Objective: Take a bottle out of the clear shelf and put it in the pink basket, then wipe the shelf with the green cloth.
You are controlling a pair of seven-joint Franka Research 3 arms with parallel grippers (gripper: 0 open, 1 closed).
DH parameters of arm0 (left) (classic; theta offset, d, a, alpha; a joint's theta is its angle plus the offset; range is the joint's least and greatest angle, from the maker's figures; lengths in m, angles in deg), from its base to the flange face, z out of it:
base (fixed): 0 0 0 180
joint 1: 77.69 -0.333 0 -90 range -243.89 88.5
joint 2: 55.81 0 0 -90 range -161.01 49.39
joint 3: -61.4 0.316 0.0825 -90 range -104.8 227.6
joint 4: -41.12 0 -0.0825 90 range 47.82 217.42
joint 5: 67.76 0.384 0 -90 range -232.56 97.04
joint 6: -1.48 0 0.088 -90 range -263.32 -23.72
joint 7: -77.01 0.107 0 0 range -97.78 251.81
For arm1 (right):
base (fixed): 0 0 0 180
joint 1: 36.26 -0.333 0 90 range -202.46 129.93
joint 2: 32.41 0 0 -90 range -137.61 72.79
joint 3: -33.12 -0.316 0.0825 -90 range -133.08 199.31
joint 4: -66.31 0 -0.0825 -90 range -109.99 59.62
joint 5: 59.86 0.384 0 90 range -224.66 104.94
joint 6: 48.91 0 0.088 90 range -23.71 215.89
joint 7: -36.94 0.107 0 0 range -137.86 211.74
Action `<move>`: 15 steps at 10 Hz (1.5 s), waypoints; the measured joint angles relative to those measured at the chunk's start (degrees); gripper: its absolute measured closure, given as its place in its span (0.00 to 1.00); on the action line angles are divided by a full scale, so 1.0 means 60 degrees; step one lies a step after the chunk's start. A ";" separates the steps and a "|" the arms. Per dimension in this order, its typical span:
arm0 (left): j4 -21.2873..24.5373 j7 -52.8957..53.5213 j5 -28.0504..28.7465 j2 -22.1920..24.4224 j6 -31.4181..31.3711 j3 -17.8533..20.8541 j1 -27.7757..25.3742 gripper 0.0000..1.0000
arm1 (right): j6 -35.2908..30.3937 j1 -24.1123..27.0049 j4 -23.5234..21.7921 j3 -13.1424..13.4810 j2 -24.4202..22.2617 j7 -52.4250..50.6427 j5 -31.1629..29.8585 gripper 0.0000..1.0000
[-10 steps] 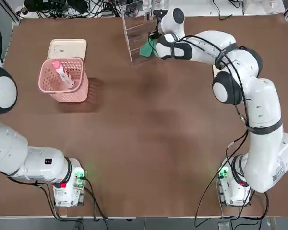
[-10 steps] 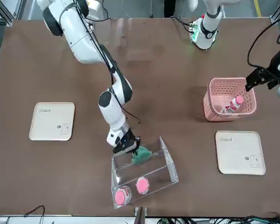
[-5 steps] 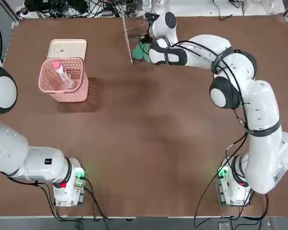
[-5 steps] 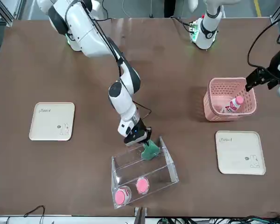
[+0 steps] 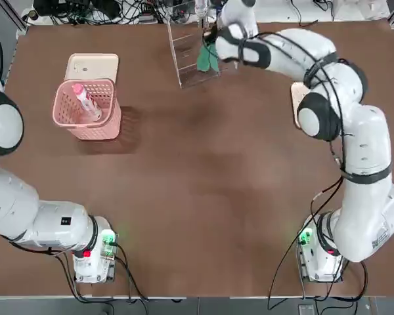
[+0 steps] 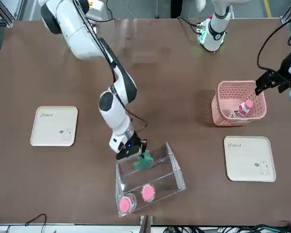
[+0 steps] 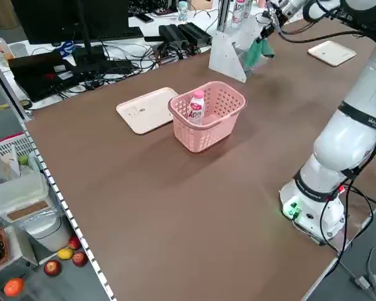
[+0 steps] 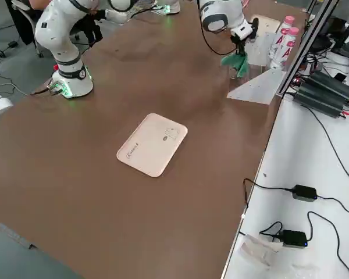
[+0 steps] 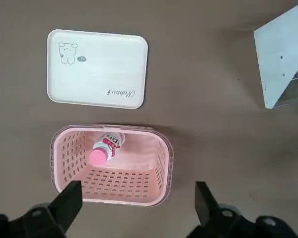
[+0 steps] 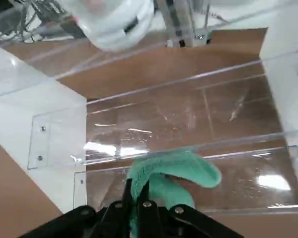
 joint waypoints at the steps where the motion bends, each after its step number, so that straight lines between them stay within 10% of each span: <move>1: 0.0000 0.0000 0.0000 0.0000 0.0000 0.0000 0.0000 0.00 | -0.0530 0.0186 -0.0147 -0.0166 -0.0406 -0.0221 0.0001 0.95; 9: 0.0007 0.0000 0.0000 0.0000 -0.0016 -0.0004 -0.0003 0.00 | -0.4551 0.3302 -0.3843 -0.0616 -0.4445 -0.3882 0.0026 0.95; 15: 0.0009 0.0000 0.0000 -0.0001 -0.0020 -0.0006 -0.0016 0.00 | -0.5139 0.7174 -0.5414 -0.0600 -0.4898 -0.8617 0.1842 0.95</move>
